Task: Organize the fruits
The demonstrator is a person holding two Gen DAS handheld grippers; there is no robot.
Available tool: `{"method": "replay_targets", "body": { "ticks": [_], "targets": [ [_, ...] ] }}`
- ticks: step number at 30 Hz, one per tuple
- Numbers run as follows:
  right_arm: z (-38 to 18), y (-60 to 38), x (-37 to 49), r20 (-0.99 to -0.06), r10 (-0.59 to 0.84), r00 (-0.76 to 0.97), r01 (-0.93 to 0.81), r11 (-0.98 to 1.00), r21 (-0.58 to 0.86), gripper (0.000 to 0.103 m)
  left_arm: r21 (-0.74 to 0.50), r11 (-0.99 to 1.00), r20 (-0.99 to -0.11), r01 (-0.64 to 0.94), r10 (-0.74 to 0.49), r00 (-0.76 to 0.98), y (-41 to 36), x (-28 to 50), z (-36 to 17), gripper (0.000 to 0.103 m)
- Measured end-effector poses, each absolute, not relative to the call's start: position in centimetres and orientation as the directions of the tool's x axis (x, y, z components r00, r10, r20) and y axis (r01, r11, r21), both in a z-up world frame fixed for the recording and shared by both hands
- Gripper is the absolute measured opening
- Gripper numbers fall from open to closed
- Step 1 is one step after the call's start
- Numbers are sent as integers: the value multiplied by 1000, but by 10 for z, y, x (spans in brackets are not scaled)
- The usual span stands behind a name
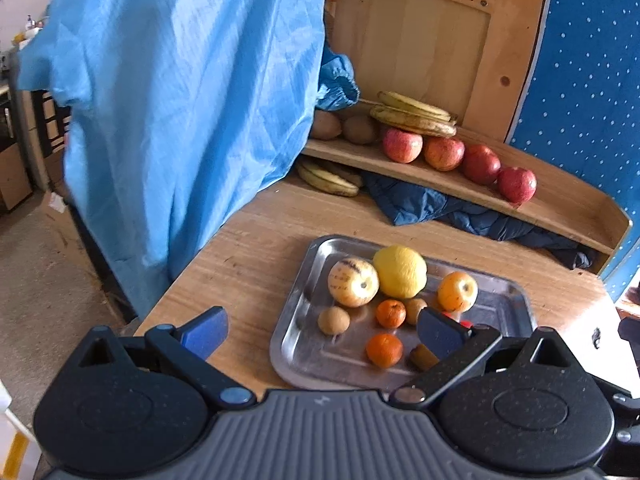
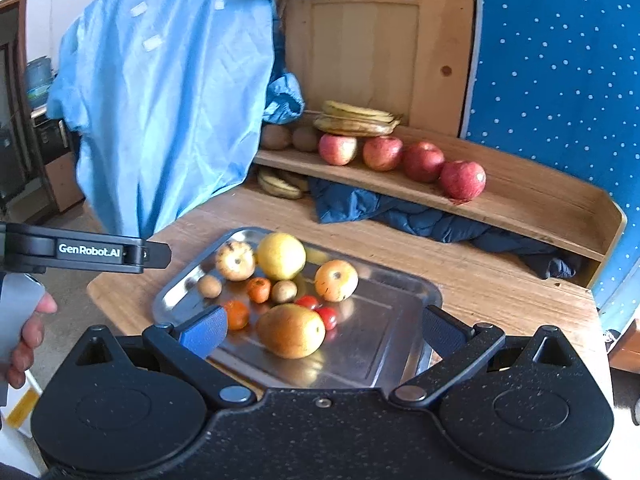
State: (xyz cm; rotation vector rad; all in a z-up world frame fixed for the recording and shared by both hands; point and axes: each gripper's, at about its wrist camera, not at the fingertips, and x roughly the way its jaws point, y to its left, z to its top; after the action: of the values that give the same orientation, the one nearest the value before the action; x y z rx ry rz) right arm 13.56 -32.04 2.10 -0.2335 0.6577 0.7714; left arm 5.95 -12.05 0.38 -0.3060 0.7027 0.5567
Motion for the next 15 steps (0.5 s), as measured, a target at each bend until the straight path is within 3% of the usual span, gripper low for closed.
{"method": "replay_targets", "body": {
  "ticks": [15],
  "targets": [
    [13, -350, 114, -639, 600, 482, -726, 682, 93, 102, -12, 786, -680, -618, 447, 582, -152, 28, 7, 102]
  ]
}}
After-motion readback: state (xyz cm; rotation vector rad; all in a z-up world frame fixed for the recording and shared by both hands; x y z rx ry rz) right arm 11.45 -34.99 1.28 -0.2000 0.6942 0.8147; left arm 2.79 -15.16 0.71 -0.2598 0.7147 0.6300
